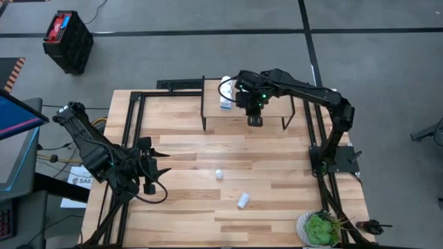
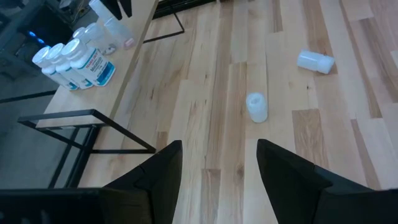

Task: Pick and place medicine bottles onto shelf by color
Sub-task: Put the transparent pill bottle on the shelf aligned with the other transparent bottle, then put the top white pill bottle on the shelf aligned with the other white pill bottle

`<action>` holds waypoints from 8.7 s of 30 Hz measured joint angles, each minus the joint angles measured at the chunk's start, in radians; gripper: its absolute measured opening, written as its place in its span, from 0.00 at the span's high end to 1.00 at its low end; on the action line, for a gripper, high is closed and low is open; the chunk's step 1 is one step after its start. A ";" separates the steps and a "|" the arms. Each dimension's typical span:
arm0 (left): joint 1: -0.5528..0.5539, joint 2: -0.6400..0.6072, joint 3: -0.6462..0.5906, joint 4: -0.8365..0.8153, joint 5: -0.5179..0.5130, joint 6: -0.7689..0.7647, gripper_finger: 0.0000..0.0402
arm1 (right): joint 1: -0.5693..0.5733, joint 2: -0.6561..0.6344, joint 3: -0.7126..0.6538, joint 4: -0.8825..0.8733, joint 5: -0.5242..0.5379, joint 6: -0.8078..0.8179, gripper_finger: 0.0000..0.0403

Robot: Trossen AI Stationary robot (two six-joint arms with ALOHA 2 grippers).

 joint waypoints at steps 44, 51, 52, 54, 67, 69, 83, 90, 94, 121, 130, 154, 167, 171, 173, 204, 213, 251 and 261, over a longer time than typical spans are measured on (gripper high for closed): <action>0.224 0.060 0.001 0.247 0.066 0.048 0.52 | 0.260 -0.155 0.212 -0.309 0.025 0.152 0.70; 0.382 0.242 0.000 0.460 0.262 0.292 0.52 | 0.395 -0.402 0.010 -0.278 0.026 0.373 0.70; 0.395 0.267 0.000 0.484 0.294 0.311 0.52 | 0.416 -0.438 -0.030 -0.256 0.026 0.402 0.70; 0.416 0.315 0.000 0.516 0.367 0.332 0.51 | 0.459 -0.503 -0.114 -0.201 0.026 0.454 0.70; 0.441 0.640 0.000 0.504 0.557 0.319 0.52 | 0.622 -0.698 -0.504 -0.001 0.105 0.643 0.70; 0.441 0.682 0.000 0.519 0.595 0.295 0.52 | 0.626 -0.696 -0.529 0.013 0.107 0.636 0.70; 0.562 0.782 0.001 0.738 0.600 0.395 0.52 | 0.626 -0.680 -0.550 0.042 0.107 0.633 0.70; 0.673 0.782 0.001 0.848 0.668 0.508 0.52 | 0.626 -0.680 -0.550 0.045 0.106 0.633 0.70; 0.716 0.782 0.001 0.955 0.688 0.587 0.52 | 0.626 -0.680 -0.550 0.045 0.106 0.633 0.70; 0.573 0.757 0.241 0.308 0.721 0.799 0.52 | 0.625 -0.680 -0.549 0.050 0.127 0.625 0.70; 0.604 0.760 0.132 0.411 0.727 0.916 0.52 | 0.625 -0.680 -0.549 0.053 0.130 0.625 0.70; 0.708 0.917 0.253 0.621 0.772 1.160 0.52 | 0.623 -0.680 -0.549 0.072 0.132 0.633 0.70; 0.716 0.916 0.271 0.782 0.753 1.176 0.52 | 0.623 -0.679 -0.549 0.085 0.132 0.633 0.70; 0.716 0.915 0.271 0.695 0.742 1.146 0.52 | 0.623 -0.679 -0.549 0.094 0.132 0.633 0.70; 0.716 0.915 0.271 0.638 0.729 1.119 0.52 | 0.623 -0.679 -0.549 0.093 0.132 0.633 0.70; 0.658 0.584 -0.014 0.264 0.932 0.746 0.52 | 0.592 -0.574 -0.928 0.380 0.279 1.290 0.70; 0.658 0.530 -0.130 0.576 0.840 0.705 0.52 | 0.592 -0.327 -0.926 0.393 0.341 1.255 0.70; 0.662 0.538 -0.152 0.961 0.456 0.413 0.52 | 0.673 -0.061 -0.851 0.708 0.207 0.843 0.70; 0.665 0.538 -0.152 0.959 0.458 0.413 0.52 | 0.663 -0.110 -0.784 0.624 0.239 0.770 0.70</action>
